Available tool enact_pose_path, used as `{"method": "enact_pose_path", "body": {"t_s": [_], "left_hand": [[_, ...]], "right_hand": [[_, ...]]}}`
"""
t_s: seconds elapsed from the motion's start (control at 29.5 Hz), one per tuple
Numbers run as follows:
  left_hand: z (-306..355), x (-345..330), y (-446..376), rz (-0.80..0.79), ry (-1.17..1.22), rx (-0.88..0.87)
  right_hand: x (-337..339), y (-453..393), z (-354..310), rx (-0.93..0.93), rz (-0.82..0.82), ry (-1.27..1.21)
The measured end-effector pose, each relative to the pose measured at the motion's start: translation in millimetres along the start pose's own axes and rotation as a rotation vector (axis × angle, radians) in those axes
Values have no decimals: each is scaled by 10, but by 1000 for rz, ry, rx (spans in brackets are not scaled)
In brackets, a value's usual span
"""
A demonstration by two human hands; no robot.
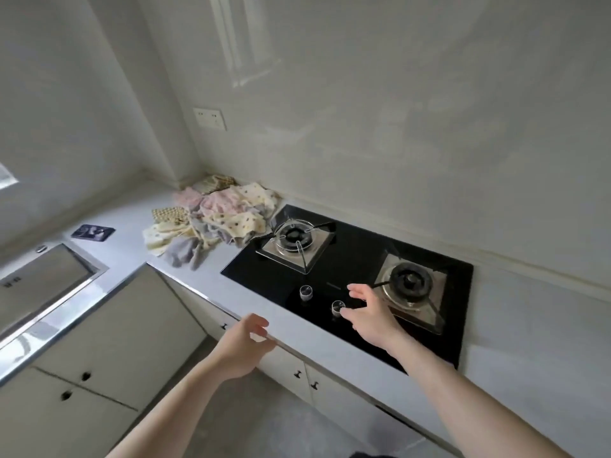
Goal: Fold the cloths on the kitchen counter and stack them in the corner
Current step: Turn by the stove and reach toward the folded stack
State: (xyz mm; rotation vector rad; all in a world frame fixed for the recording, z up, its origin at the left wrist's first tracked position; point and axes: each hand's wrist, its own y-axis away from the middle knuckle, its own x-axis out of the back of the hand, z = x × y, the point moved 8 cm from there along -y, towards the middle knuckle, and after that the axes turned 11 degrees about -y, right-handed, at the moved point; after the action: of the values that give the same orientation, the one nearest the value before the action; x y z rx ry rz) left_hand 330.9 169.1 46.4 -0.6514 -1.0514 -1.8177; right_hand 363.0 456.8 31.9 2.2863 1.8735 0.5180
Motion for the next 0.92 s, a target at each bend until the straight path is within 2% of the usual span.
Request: {"method": "enact_pose_path", "body": {"t_s": [0.17, 0.41, 0.54, 0.75, 0.92], "left_hand": [[-488, 483, -195, 81, 50, 42], [-1156, 1164, -538, 178, 72, 135], [-1380, 1428, -790, 218, 86, 183], [-1655, 1684, -1341, 155, 13, 188], [-1963, 2047, -1985, 89, -76, 145]], "right_hand": [[-749, -281, -394, 54, -195, 159], [-1604, -839, -818, 177, -326, 408], [-2092, -1106, -932, 210, -421, 454], [-2468, -1526, -1033, 208, -431, 487], [-2662, -1942, -1084, 167, -375, 506]]}}
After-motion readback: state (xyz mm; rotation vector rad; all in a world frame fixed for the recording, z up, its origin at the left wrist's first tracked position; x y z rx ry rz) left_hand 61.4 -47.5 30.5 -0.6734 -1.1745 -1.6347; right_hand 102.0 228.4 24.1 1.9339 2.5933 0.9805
